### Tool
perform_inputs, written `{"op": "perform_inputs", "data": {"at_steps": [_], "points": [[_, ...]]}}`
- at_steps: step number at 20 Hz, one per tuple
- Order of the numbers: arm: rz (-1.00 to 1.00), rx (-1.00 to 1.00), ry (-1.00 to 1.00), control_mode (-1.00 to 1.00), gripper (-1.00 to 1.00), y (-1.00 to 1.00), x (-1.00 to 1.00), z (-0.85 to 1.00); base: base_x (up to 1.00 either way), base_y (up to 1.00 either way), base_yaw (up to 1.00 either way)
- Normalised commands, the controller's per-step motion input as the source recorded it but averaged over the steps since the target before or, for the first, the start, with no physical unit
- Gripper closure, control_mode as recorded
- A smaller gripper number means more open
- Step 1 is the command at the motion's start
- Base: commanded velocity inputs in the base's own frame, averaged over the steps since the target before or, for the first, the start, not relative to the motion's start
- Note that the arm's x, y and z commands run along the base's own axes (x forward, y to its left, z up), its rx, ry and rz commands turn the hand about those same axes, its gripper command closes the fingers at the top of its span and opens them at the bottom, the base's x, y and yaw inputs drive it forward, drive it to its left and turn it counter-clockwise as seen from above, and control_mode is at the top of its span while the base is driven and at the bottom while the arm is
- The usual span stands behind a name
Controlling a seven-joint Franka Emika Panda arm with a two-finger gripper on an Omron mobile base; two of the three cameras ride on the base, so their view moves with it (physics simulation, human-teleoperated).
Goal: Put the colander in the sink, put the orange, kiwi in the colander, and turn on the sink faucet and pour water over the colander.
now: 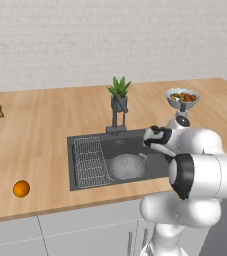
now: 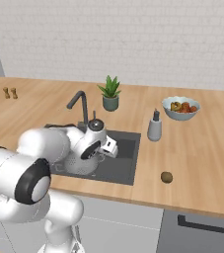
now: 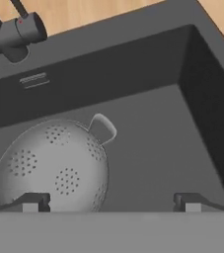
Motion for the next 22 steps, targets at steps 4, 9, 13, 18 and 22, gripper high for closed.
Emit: {"op": "perform_inputs", "data": {"at_steps": [4, 9, 13, 18, 22], "points": [[0.09, 0.0, 0.03, -1.0, -1.0, -0.14, -0.12, 0.54, 0.0, 0.0, 0.0], [0.09, 0.0, 0.0, -1.0, -1.0, -0.07, -0.29, 0.59, 0.0, 0.0, 0.0], [0.05, 0.0, 0.0, -1.0, -1.0, 0.01, -0.31, 0.58, 0.0, 0.0, 0.0], [0.04, 0.0, -0.01, -1.0, -1.0, 0.02, -0.26, 0.51, 0.0, 0.0, 0.0], [0.0, 0.0, -0.01, -1.0, -1.0, 0.0, -0.43, 0.22, 0.0, 0.0, 0.0]]}}
